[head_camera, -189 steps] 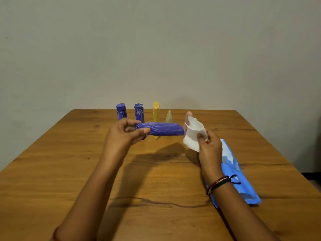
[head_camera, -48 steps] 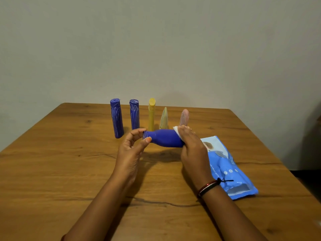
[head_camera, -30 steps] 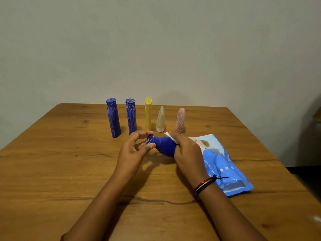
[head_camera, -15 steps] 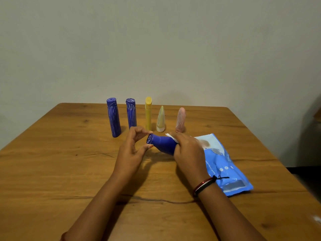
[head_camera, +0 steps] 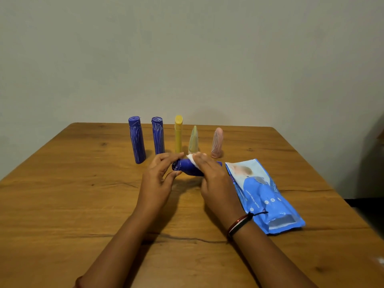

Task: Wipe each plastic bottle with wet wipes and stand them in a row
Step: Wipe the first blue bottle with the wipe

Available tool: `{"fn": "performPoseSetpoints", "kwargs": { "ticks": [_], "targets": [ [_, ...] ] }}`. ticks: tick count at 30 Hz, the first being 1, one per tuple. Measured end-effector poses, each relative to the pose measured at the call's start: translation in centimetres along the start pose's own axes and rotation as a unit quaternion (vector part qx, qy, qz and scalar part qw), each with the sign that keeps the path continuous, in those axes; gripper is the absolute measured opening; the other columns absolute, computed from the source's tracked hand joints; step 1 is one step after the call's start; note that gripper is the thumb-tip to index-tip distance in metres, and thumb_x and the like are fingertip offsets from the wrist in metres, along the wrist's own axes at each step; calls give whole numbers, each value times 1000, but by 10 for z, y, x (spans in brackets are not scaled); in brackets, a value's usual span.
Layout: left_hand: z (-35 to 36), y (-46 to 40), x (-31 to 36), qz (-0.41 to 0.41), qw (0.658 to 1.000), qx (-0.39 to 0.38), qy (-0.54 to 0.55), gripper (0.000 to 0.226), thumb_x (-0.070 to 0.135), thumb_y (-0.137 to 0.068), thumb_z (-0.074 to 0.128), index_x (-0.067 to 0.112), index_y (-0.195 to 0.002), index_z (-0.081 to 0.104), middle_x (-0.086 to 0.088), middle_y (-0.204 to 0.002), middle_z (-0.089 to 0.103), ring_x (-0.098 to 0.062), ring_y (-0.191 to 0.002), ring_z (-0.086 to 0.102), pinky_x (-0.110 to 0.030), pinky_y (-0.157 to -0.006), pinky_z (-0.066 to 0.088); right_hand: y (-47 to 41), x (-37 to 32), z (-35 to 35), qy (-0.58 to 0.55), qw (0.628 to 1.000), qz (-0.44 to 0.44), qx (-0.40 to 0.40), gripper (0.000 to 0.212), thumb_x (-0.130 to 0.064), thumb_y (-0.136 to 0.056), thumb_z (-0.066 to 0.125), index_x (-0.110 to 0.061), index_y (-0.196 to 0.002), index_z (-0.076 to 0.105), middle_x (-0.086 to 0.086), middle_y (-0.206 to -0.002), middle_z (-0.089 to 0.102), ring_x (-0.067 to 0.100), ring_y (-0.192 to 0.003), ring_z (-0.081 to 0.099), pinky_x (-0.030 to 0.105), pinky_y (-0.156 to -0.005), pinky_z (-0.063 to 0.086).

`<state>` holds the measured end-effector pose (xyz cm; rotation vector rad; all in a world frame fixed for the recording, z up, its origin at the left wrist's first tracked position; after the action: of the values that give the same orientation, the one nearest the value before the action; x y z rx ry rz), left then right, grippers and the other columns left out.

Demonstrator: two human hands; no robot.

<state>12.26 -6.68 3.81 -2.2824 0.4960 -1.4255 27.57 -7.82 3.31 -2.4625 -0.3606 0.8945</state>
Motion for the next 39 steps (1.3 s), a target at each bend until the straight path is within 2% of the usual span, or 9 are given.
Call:
{"fn": "performPoseSetpoints", "kwargs": {
  "ticks": [6, 11, 14, 18, 22, 26, 30, 34, 39],
  "targets": [
    [-1, -2, -4, -32, 999, 9, 34, 42, 6, -88, 61, 41, -112, 58, 17, -116, 53, 7, -110, 51, -8, -85, 43, -5, 53, -11, -2, 986, 166, -33, 52, -1, -92, 43, -29, -136, 46, -1, -127, 57, 14, -111, 54, 23, -92, 43],
    [1, -2, -8, -64, 995, 29, 77, 38, 8, -88, 61, 34, -116, 60, 14, -118, 53, 3, -107, 55, -14, -83, 46, -5, 44, -9, -26, 989, 144, 7, 51, 2, -91, 46, -22, -136, 46, -1, -130, 54, 11, -116, 51, 3, -76, 37],
    [3, -1, -8, -72, 992, 29, 96, 37, 10, -89, 62, 37, -114, 61, 11, -118, 53, -2, -107, 58, -16, -83, 48, -1, 14, -4, -47, 997, 53, 15, 56, 6, -89, 46, -21, -138, 46, -2, -138, 49, 6, -128, 41, -2, -94, 28],
    [1, -1, -6, -71, 990, 50, 115, 34, 10, -89, 62, 35, -113, 63, 9, -115, 55, 0, -100, 59, -13, -82, 49, 2, -12, 4, -20, 999, -37, 8, 65, 12, -85, 47, -17, -142, 38, -1, -147, 39, 1, -136, 22, 9, -108, 14],
    [-4, -3, -11, -109, 979, 71, 156, 32, 11, -89, 60, 32, -114, 62, 6, -115, 57, -11, -101, 60, -26, -87, 51, -6, 10, -3, -26, 999, 11, 45, 63, 13, -85, 47, -16, -141, 41, 1, -146, 40, 12, -137, 31, 6, -104, 21],
    [-5, -4, -13, -146, 958, 71, 235, 30, 8, -90, 59, 23, -115, 62, -2, -120, 59, -15, -104, 62, -21, -82, 54, -9, 40, -20, -59, 989, 74, 117, 58, 13, -89, 41, -19, -137, 46, -1, -143, 44, 12, -135, 35, 30, -108, 38],
    [1, -1, -11, -168, 941, 69, 286, 27, 5, -89, 58, 20, -111, 64, 1, -113, 62, -14, -106, 62, -22, -84, 55, -6, 32, -16, -46, 991, 30, 122, 65, 17, -85, 40, -19, -139, 43, -5, -145, 38, 8, -139, 26, 25, -113, 27],
    [13, 6, -16, -239, 895, 92, 366, 27, 6, -87, 60, 13, -113, 64, -5, -117, 62, -15, -108, 63, -23, -84, 55, -3, 2, 3, 12, 996, -50, 67, 68, 15, -79, 45, -13, -142, 40, 3, -148, 38, 12, -142, 22, 32, -117, 18],
    [23, 11, -16, -322, 768, 89, 546, 20, 13, -85, 59, 7, -104, 64, -12, -105, 70, -15, -97, 68, -25, -79, 58, 10, -28, 21, 119, 972, -201, 19, 68, 8, -79, 61, -10, -140, 41, 7, -147, 40, 19, -143, 22, 43, -118, 14]
  ]
}}
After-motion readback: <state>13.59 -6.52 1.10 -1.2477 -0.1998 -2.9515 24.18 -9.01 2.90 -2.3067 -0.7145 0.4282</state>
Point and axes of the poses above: each hand's wrist, its own y-axis away from the middle knuckle, its own z-axis out of the palm, x = y × z, the point moved 4 cm from there along -y, towards the middle knuckle
